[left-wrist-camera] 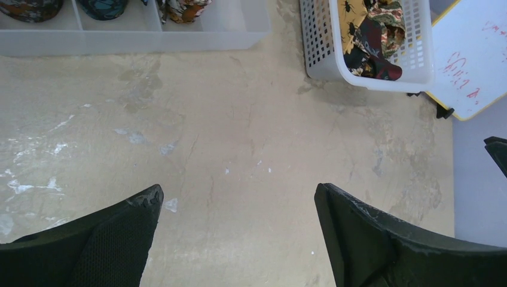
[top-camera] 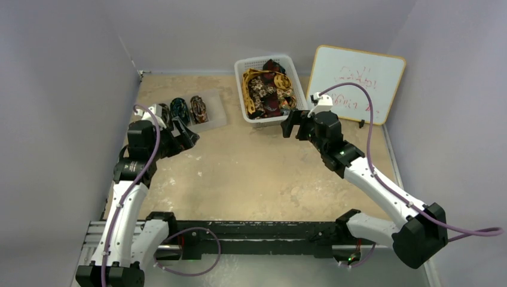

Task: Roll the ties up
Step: Pick up the tie from the bin.

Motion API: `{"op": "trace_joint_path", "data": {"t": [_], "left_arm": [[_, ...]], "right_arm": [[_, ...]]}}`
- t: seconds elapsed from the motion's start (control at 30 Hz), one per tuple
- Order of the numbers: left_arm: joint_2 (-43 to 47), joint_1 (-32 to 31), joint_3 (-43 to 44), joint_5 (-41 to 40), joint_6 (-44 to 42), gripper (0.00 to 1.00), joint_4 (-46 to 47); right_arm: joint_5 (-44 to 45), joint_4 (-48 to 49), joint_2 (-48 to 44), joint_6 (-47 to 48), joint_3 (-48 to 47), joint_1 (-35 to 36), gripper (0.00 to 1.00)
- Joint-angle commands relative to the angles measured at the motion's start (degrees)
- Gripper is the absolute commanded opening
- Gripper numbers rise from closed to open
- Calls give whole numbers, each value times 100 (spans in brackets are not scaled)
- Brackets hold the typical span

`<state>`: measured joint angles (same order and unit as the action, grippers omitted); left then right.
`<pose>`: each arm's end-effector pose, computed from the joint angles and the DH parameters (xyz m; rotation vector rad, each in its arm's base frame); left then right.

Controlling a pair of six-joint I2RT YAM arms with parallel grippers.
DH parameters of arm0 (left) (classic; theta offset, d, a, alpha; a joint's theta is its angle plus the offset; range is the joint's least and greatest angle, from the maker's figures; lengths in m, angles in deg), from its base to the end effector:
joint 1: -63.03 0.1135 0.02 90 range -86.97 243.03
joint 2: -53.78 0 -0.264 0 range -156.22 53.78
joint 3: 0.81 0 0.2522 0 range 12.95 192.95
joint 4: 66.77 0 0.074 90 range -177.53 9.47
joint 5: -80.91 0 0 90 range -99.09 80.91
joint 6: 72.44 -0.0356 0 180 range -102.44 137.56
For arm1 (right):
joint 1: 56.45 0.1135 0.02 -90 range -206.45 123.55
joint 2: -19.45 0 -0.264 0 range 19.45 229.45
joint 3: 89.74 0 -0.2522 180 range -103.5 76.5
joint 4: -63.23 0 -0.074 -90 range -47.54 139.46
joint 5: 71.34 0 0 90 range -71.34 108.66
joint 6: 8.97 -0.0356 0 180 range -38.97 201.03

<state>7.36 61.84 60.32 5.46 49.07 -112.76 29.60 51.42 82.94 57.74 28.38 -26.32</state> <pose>0.1744 -0.0126 0.3125 -0.4135 2.1171 -0.6043 0.2285 0.1248 0.3174 0.0288 1.8278 0.4909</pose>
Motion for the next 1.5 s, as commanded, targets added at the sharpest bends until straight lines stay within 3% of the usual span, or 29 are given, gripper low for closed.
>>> {"op": "trace_joint_path", "data": {"t": [0.0, 0.27, 0.47, 0.73, 0.9, 0.97, 1.27, 1.47], "left_arm": [[88, -3, 269, -407, 35, 97, 130], [-296, -3, 406, -390, -314, 98, 180], [-671, -1, 486, 207, -1027, 98, 28], [-887, -2, 185, 408, -936, 100, 123], [-1328, 31, 320, 581, -904, 100, 68], [-1376, 32, 254, 580, -882, 100, 115], [-852, 37, -79, 455, -747, 100, 190], [-786, 36, -106, 475, -707, 100, 173]], "right_arm": [[61, 25, -1, 122, -288, -50, 99], [14, 129, 301, -246, -482, -85, 99], [99, 110, 854, -512, -1032, -130, 99], [-199, 157, 1560, -814, -1579, -337, 99], [-1048, 148, 2547, -788, -2603, -814, 99], [-1236, -109, 3235, -654, -3340, -816, 93], [-788, -731, 5458, -310, -5581, -696, 82], [-728, -1110, 6277, -115, -6727, -123, 83]]}}
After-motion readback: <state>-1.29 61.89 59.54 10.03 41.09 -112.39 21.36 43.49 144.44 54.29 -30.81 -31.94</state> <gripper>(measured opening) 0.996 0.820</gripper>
